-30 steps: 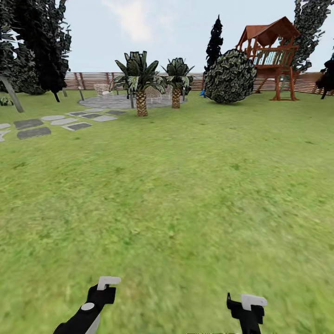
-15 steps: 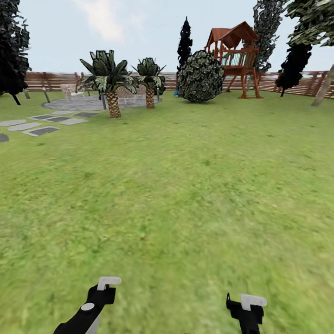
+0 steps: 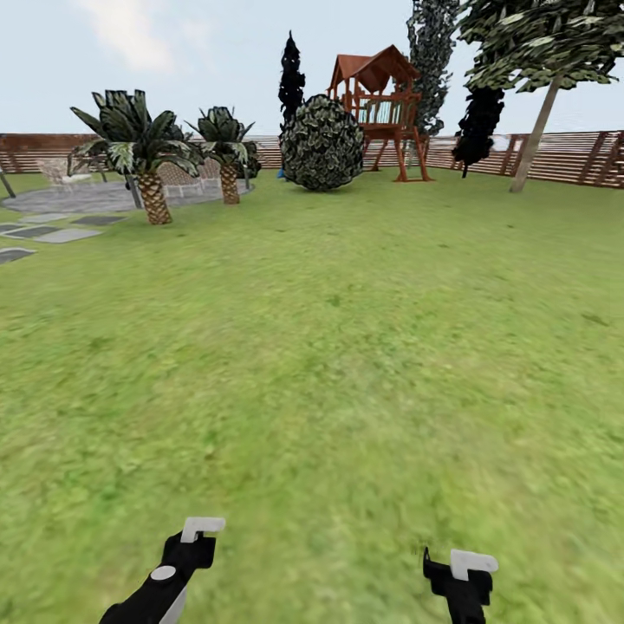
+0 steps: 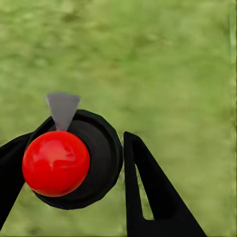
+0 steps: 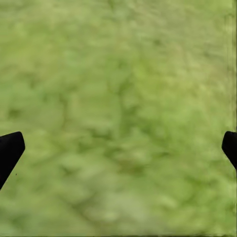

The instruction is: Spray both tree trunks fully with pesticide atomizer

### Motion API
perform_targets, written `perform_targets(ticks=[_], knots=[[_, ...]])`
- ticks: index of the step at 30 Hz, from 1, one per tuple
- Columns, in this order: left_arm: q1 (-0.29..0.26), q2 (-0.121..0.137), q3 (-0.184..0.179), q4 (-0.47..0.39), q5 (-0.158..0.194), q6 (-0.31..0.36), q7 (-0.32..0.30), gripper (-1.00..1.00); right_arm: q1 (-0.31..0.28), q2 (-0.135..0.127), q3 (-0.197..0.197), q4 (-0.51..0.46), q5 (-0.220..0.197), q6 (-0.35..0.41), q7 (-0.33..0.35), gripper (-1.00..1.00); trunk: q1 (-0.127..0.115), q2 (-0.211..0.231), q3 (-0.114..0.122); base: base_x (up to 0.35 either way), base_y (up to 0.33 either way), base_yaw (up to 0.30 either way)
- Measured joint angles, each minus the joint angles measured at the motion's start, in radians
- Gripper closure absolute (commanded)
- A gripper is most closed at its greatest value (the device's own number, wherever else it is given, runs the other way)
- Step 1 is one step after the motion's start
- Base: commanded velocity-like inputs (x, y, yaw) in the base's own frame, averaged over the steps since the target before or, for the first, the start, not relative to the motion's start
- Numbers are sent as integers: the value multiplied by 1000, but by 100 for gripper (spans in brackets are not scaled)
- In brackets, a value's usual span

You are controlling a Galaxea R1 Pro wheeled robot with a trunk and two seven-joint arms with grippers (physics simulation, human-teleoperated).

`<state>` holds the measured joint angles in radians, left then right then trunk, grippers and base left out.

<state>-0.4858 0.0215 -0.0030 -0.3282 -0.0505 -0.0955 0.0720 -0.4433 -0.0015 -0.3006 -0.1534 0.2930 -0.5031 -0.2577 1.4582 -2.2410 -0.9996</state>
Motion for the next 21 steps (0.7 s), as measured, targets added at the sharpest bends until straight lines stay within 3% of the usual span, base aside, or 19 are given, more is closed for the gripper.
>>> perform_targets(ticks=[21], knots=[[0, 0, 1, 0, 0, 2, 1, 100, 0, 1, 0, 0, 0, 0, 0, -100, 0, 0, 0, 0, -270, -298]])
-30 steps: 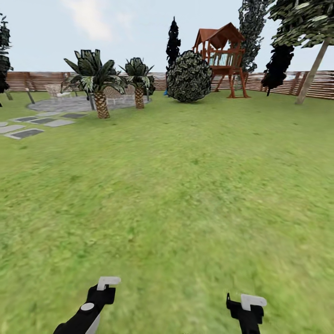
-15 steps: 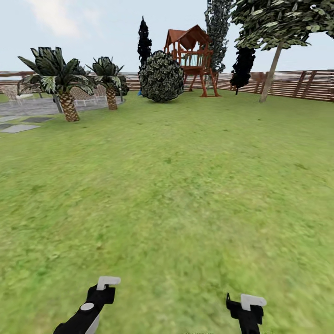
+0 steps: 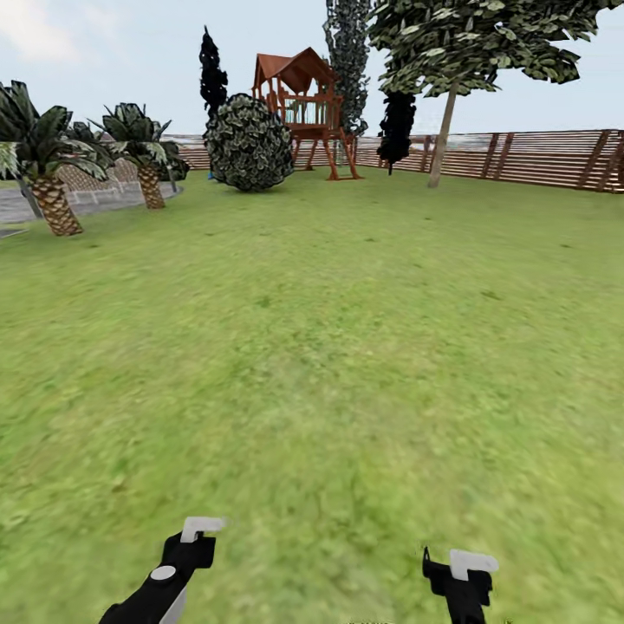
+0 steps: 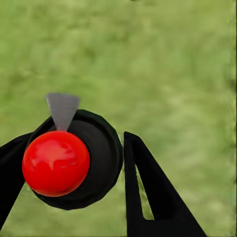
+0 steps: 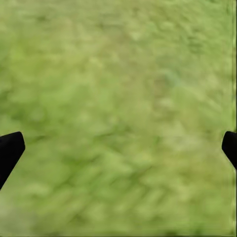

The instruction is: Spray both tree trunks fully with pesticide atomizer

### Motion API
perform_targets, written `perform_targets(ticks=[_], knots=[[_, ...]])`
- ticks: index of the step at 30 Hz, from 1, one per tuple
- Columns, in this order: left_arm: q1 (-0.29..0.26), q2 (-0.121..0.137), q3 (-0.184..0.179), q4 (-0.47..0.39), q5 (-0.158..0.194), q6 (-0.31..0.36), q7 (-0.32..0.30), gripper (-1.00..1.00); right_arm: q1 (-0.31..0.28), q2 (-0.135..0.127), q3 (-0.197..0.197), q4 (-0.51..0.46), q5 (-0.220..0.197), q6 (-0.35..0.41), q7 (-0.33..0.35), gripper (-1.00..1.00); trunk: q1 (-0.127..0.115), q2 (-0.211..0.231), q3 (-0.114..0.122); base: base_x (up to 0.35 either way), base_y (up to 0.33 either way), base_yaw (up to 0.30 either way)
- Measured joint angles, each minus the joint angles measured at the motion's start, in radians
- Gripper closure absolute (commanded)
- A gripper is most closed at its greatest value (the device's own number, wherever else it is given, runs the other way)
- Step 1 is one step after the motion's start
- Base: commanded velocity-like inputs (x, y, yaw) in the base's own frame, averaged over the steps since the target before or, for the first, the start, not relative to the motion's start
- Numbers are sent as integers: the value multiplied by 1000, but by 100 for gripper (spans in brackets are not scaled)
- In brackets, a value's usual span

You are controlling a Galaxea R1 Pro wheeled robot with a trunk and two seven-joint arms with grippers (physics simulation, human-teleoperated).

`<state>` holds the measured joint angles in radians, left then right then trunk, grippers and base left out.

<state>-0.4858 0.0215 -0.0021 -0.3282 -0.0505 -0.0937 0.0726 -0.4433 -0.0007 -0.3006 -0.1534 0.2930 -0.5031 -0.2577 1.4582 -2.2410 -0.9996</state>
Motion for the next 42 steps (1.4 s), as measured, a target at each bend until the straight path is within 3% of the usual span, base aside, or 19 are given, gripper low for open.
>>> perform_targets(ticks=[27, 35, 42], knots=[[1, 2, 4, 3, 1, -1, 4, 100, 0, 1, 0, 0, 0, 0, 0, -100, 0, 0, 0, 70, -270, -298], [1, 8, 5, 3, 9, -2, 6, 100, 0, 0, 0, 0, 0, 0, 0, -100, 0, 0, 0, 27, -43, -293], [1, 11, 9, 4, 11, -3, 6, 100, 1, 1, 1, 1, 1, -2, 1, -100, 0, 0, 0, 304, 66, -40]])
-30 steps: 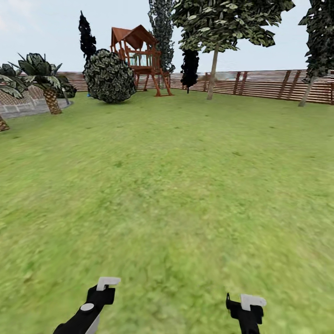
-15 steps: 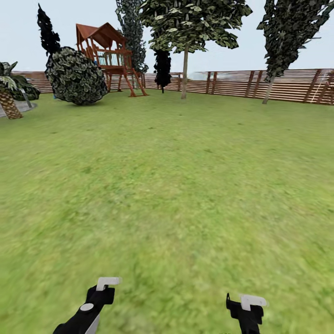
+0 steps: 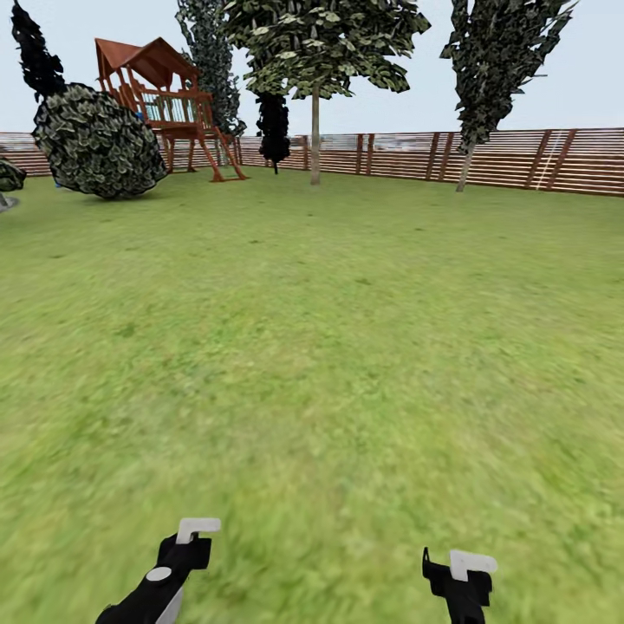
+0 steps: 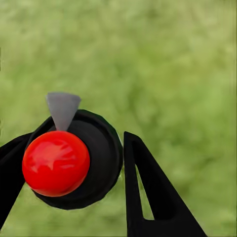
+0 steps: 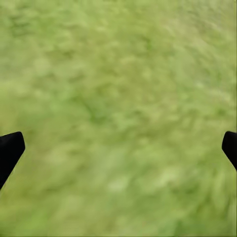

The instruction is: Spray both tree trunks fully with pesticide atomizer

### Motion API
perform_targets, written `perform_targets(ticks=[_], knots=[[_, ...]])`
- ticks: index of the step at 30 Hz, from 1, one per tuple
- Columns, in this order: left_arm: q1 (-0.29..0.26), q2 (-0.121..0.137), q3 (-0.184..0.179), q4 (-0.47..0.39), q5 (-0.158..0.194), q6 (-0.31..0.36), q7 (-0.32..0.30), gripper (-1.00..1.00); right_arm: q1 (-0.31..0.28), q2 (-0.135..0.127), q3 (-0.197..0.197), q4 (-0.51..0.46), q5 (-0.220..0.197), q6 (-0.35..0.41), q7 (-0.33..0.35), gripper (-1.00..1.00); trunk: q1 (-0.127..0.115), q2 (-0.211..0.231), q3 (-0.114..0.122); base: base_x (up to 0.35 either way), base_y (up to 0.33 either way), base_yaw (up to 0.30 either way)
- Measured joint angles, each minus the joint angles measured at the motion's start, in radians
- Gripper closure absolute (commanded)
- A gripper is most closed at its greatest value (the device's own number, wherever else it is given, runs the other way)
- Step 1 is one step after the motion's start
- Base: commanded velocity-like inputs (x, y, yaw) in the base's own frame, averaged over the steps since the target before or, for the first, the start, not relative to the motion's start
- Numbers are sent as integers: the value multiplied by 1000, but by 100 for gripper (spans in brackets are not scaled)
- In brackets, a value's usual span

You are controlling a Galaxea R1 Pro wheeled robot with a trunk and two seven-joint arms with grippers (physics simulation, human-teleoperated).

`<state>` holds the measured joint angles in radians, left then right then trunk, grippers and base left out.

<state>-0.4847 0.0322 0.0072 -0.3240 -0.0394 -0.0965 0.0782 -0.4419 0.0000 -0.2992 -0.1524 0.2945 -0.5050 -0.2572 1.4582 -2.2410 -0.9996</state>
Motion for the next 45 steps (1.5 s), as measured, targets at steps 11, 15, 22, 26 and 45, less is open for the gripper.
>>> perform_targets(ticks=[11, 15, 22, 26, 45], knots=[[1, 22, 60, 0, 2, -4, 0, 100, 143, 14, 3, 68, 28, -454, 2, -100, 0, 0, 0, 335, 73, 0], [22, 24, 76, 0, 4, -72, 0, 100, 148, 13, 2, 81, 30, -468, 1, -100, 0, 0, 0, 336, 15, 0], [34, 22, 79, 2, 15, -135, 0, 100, 149, 12, 2, 83, 30, -469, -1, -100, 0, 0, 0, 336, 1, 0], [35, 23, 79, 2, 45, -138, 0, 100, 150, 12, 2, 84, 29, -471, -4, -100, 0, 0, 0, 336, 0, 0], [35, 23, 79, 2, 47, -140, 0, 100, 172, 12, 3, 82, 32, -469, 4, -100, 0, 0, 18, 336, 6, 0]])
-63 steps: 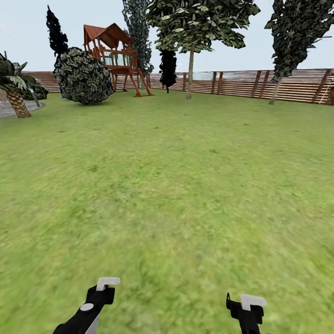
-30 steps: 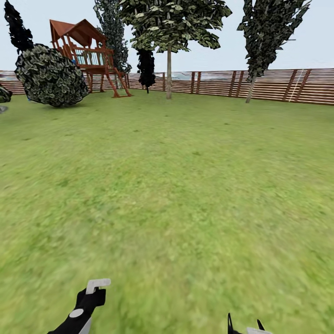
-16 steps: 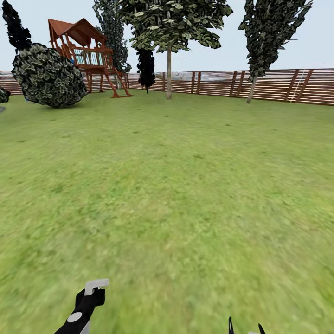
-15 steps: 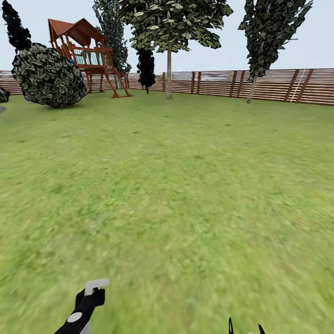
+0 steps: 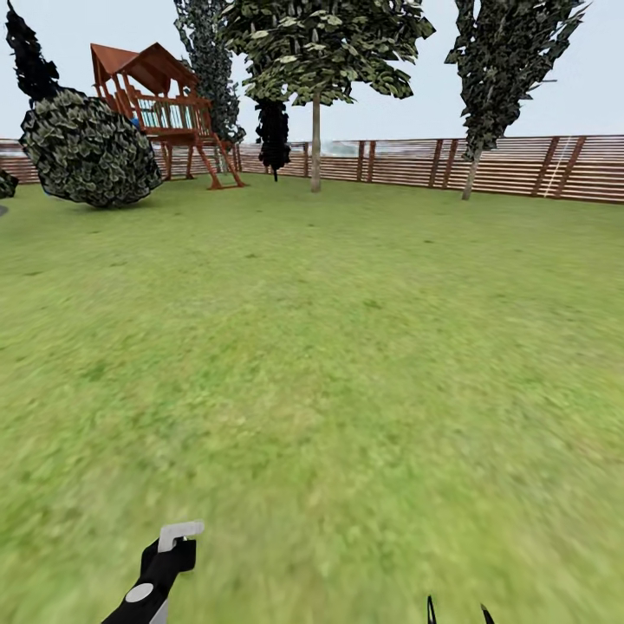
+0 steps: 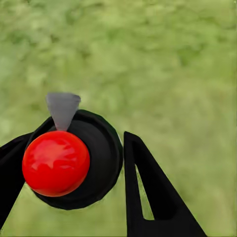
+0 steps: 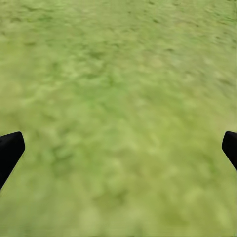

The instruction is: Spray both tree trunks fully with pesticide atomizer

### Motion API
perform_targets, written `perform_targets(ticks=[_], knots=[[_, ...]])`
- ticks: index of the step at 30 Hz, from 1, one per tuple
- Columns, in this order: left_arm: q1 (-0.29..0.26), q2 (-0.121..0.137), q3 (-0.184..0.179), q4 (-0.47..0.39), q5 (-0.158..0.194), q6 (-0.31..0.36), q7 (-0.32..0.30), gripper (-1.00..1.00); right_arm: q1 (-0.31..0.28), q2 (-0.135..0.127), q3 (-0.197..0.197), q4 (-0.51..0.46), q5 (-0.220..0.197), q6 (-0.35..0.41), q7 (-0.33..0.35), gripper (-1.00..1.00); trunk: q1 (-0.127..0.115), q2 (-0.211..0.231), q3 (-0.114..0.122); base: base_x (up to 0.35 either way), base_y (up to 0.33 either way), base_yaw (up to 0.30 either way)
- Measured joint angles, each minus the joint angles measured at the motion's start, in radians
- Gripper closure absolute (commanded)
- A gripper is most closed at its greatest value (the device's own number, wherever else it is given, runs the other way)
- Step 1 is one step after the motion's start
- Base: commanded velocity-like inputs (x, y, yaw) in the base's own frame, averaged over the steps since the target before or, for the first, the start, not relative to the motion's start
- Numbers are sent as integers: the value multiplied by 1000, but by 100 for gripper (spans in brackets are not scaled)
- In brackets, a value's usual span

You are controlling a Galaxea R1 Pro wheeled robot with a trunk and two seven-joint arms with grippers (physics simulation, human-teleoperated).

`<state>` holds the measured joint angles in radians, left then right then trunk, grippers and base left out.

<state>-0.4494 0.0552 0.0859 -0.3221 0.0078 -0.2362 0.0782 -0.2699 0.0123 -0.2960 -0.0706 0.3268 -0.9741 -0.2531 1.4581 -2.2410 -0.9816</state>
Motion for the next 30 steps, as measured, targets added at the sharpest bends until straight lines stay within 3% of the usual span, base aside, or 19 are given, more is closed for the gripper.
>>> perform_targets(ticks=[30], knots=[[0, 2, 6, -1, -1, 0, 0, 100, 1, 0, -1, 49, -2, 2, -4, -100, 0, 0, 7, 337, 9, 0]])
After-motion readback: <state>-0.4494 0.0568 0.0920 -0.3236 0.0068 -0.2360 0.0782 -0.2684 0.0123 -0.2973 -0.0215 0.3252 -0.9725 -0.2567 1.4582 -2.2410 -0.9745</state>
